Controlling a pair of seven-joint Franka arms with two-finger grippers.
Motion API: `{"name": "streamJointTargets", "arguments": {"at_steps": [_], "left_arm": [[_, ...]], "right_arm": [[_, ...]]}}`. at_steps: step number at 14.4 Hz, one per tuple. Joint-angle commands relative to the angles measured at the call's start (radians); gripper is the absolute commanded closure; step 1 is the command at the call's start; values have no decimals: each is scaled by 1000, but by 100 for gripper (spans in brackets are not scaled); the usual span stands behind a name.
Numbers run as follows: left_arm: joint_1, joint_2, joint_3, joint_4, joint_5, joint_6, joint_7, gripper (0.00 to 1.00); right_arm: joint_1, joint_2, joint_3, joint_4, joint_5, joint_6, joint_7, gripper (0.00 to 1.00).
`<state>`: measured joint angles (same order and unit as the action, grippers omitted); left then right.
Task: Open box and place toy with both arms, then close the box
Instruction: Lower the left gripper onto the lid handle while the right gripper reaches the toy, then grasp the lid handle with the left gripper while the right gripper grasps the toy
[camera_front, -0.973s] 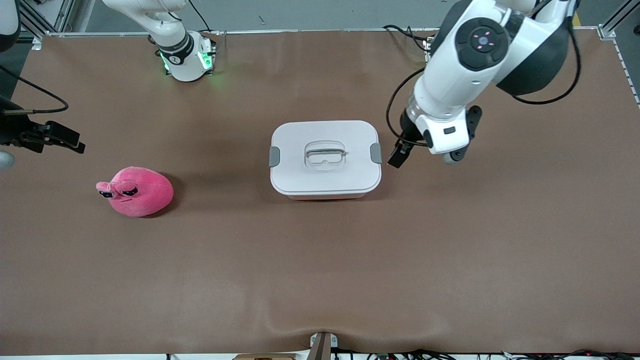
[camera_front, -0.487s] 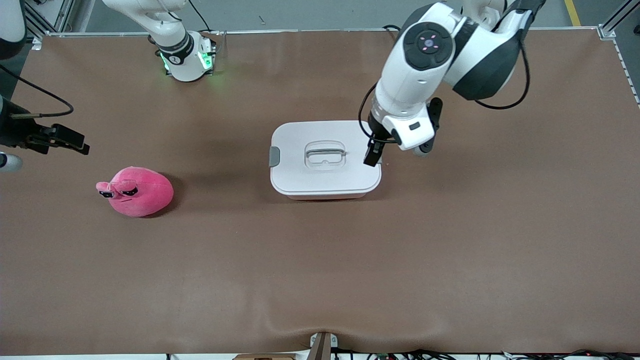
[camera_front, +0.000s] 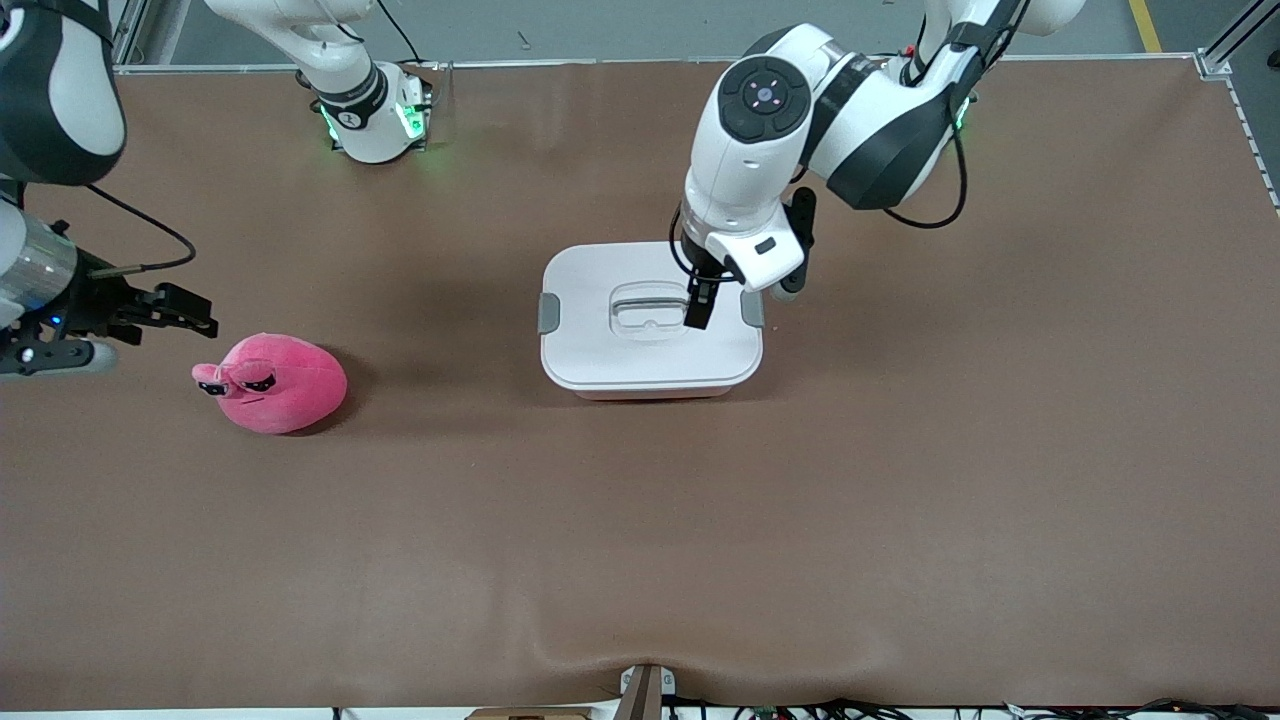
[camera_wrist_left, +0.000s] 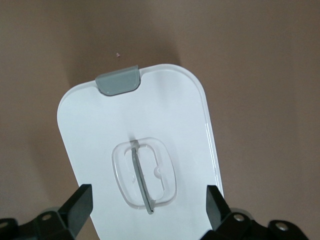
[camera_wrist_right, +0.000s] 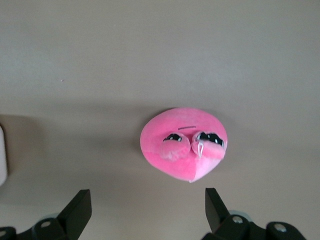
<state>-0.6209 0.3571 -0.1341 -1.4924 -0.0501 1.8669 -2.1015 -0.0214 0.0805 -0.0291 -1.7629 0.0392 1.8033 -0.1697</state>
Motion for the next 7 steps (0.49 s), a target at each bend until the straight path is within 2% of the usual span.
{"name": "streamJointTargets", "arguments": {"at_steps": [1,5,7], "left_arm": [[-34,26,8,18,54,15,-89,0],[-91,86,7,21,101,60,-241,0],[-92,105,7,23,89,60,-276,0]], "right_arm": [[-6,2,5,-97,-2,127,-106,0],[-15,14,3,-251,-27,356,-195,0],[-17,42,3,-271,-65,398,-208,0]]}}
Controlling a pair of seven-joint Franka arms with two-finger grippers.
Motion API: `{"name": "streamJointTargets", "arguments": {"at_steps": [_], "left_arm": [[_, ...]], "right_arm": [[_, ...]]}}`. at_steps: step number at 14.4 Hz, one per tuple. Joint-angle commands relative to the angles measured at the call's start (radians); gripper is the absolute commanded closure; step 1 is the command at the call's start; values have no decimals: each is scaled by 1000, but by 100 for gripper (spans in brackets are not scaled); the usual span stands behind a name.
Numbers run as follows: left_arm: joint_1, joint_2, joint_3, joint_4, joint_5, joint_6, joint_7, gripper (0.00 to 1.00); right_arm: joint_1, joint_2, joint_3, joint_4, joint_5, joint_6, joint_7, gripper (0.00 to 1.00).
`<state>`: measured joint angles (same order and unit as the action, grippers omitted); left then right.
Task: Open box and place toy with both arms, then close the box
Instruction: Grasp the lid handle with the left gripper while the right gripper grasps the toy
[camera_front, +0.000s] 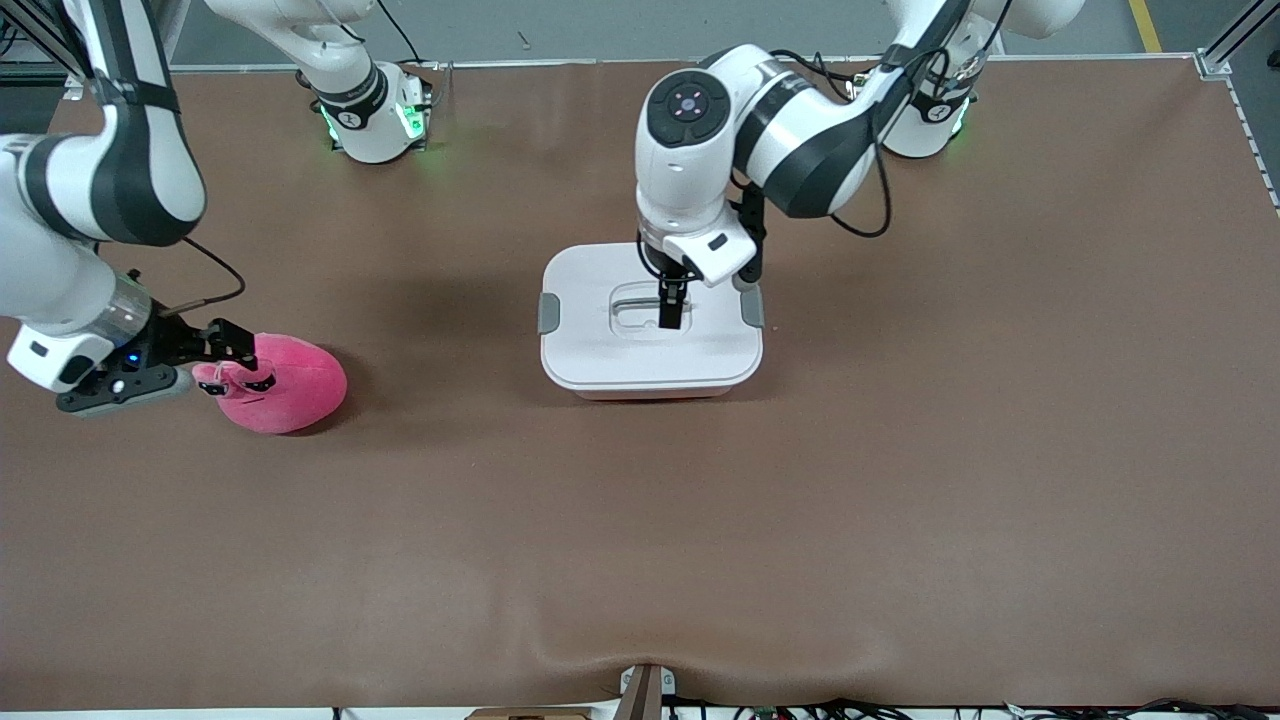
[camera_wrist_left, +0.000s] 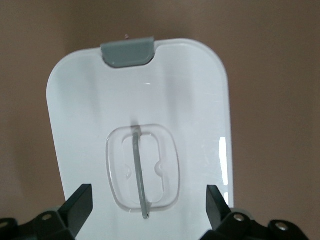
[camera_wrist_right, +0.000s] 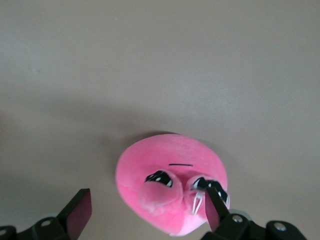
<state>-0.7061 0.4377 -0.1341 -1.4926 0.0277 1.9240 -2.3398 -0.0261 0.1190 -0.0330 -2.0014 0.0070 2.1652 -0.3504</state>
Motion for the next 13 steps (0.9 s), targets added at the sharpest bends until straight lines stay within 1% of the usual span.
{"name": "streamJointTargets", "arguments": {"at_steps": [1,4,6,8,9,10,13], "left_arm": [[-9,30,7,22,11,7,-38,0],[-9,45,7,15,6,52,-47,0],[-9,65,7,15,9,84,-102,0],[-15,82,7,15,11,95,-108,0],[-16,93,7,15,11,108,-110,6],[-29,101,7,12,11,115,-110,10],[-39,113,7,5,17,116,-112,13]], "right_arm": [[-12,13,7,-33,-35,35,-27,0],[-12,22,7,-71,-35,35,-27,0],[-12,33,7,-79,-36,32,-27,0],[-8,42,7,-80,-36,31,-27,0],[-3,44,7,-80,-36,30,-27,0],[-2,45,7,-82,-36,30,-27,0],[-2,60,7,-80,-36,30,-27,0]]}}
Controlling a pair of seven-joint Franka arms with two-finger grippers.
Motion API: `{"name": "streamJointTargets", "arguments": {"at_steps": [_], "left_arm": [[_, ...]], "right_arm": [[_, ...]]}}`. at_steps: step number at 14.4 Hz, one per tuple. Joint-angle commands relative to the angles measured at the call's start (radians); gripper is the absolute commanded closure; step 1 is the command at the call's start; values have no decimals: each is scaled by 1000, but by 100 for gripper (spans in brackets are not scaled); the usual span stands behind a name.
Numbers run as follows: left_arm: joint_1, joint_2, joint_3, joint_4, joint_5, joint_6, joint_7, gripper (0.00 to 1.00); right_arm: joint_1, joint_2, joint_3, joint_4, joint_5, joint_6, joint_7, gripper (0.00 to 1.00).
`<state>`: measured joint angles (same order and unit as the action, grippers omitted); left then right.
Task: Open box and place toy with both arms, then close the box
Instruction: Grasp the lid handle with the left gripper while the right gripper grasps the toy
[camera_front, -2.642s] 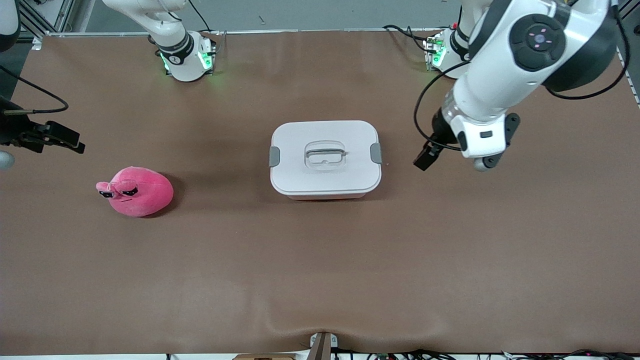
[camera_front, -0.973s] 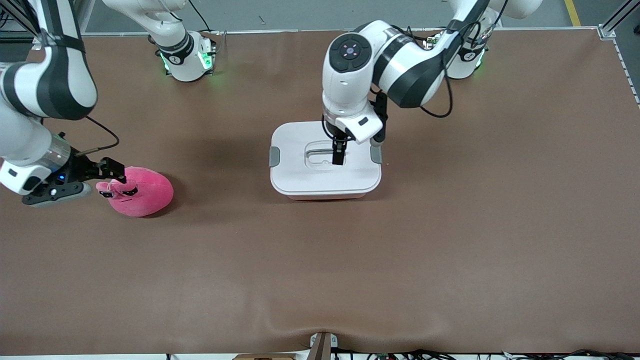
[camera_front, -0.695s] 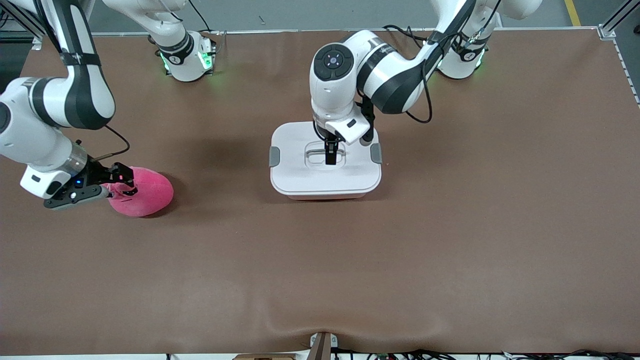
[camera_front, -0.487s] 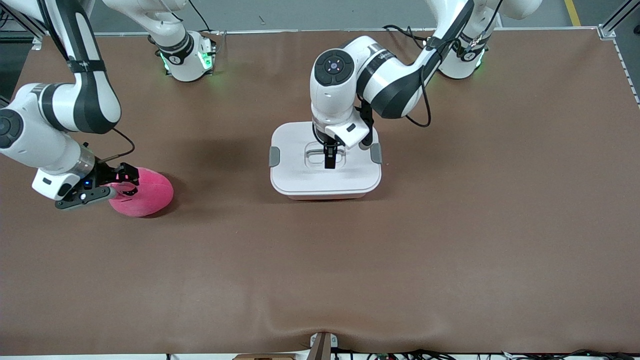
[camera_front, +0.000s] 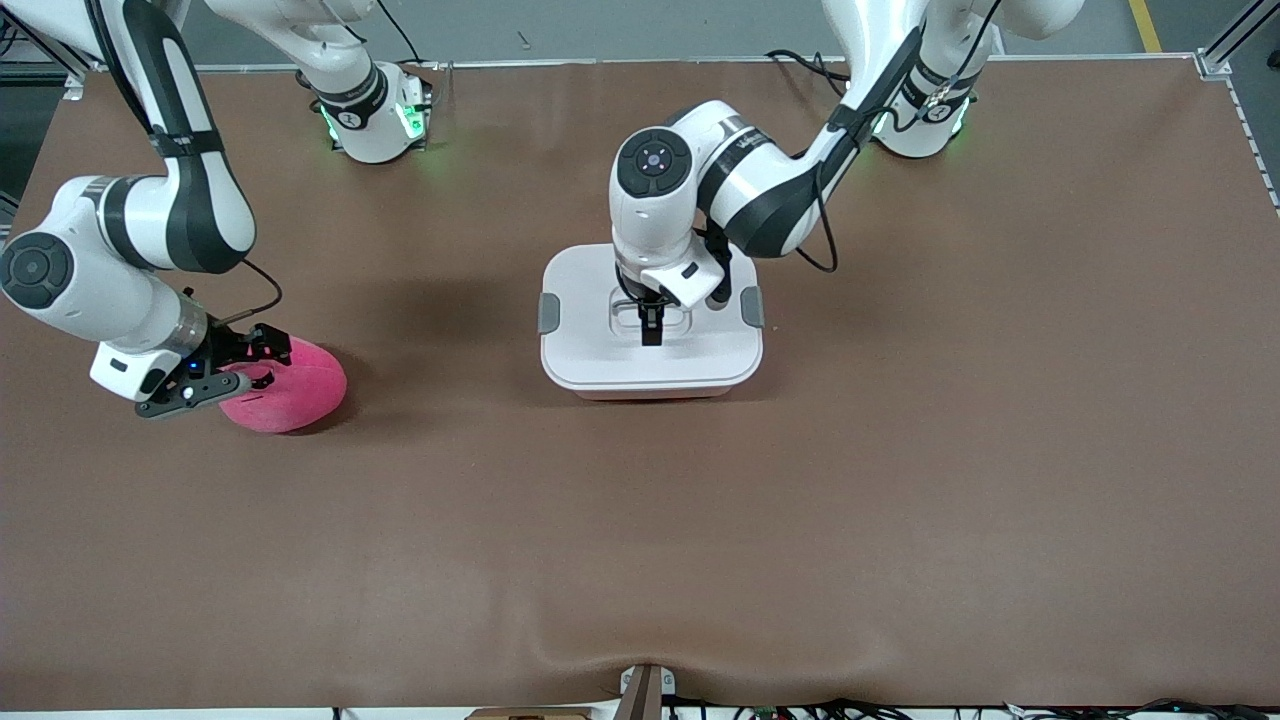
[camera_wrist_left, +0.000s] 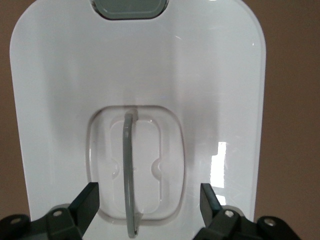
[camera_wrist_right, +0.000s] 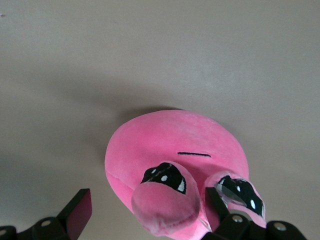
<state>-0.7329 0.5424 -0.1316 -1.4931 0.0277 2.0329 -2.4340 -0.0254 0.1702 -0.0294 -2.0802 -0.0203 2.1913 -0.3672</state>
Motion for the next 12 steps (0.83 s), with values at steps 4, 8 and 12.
{"name": "streamJointTargets", "arguments": {"at_steps": [4,8,12], "left_arm": [[-11,-2,4,-16,20,6,-17,36],[-11,-33,4,-44,21,-6,-16,61],[-8,-61,4,-71,21,-17,-14,68]], "right_arm": [[-2,43,3,0,-27,8,-10,0],[-4,54,3,0,-46,-7,-9,0],[-2,52,3,9,-116,-48,-7,0]]}}
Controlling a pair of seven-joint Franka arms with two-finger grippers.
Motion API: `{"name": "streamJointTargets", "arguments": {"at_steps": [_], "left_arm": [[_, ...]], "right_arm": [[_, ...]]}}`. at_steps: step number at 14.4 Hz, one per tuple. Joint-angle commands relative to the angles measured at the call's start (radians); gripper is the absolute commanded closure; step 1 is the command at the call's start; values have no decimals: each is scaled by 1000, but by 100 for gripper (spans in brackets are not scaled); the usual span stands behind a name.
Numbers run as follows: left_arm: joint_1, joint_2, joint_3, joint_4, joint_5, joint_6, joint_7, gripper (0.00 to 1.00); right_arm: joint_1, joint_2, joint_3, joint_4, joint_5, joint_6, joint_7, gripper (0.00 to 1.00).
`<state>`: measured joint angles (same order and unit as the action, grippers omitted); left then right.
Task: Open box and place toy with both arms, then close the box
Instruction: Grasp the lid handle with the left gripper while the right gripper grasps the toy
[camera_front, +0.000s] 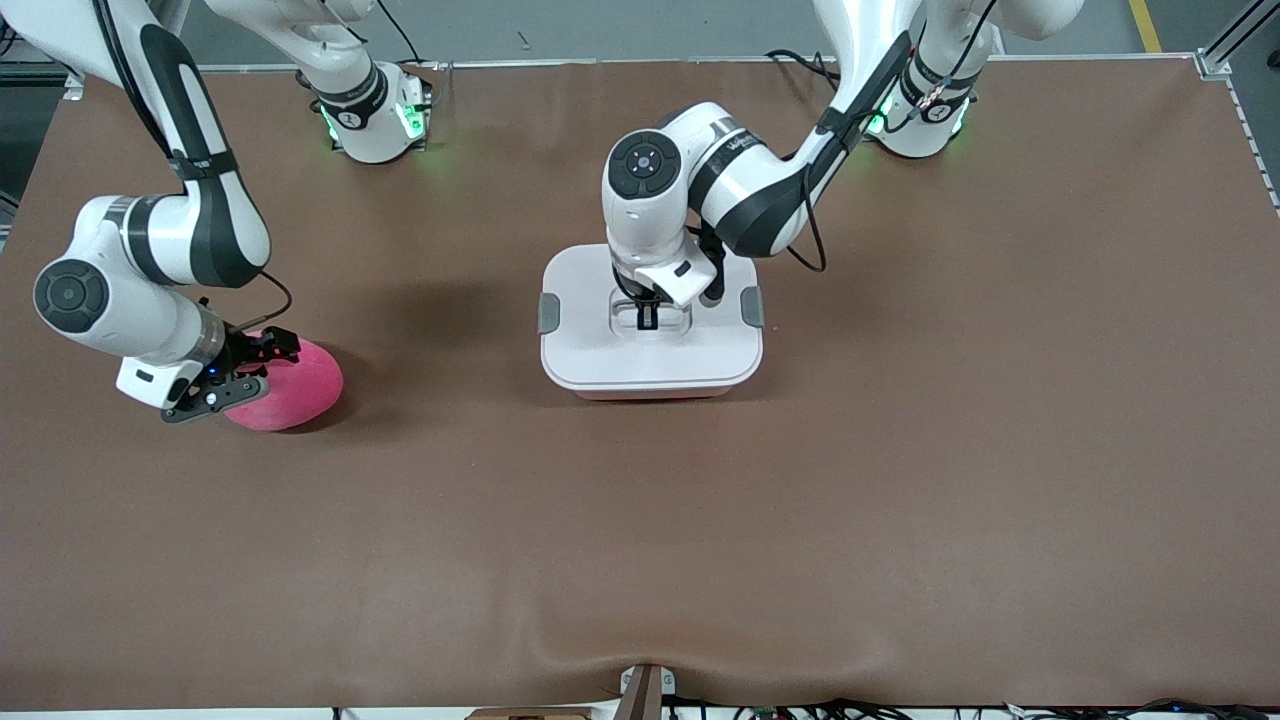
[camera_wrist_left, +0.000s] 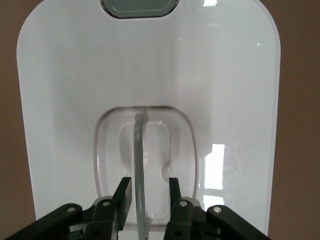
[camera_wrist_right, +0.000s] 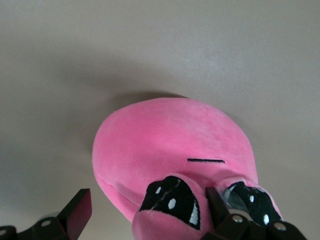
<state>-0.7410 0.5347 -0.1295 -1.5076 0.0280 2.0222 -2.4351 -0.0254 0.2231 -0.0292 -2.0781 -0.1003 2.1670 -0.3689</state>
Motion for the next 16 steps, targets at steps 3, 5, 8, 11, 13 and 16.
{"name": "streamJointTargets", "arguments": {"at_steps": [3,5,8,11,13,16], "left_arm": [[2,-55,2,-68,23,-7,-12,75],[2,-53,2,-68,23,-7,-12,76],[2,-53,2,-68,23,-7,-12,99],[2,-55,2,-66,23,-7,-12,100],[2,-62,2,-66,23,-7,-16,100],[0,-78,1,-66,23,-10,-16,100]], "right_arm": [[-2,-2,3,12,-38,-48,-5,40],[-1,-2,3,29,-38,-74,-1,58],[-1,-1,5,53,-38,-107,1,87],[5,-1,6,58,-38,-105,2,100],[13,-1,6,70,-38,-107,2,100],[21,2,5,79,-38,-104,2,100]]}}
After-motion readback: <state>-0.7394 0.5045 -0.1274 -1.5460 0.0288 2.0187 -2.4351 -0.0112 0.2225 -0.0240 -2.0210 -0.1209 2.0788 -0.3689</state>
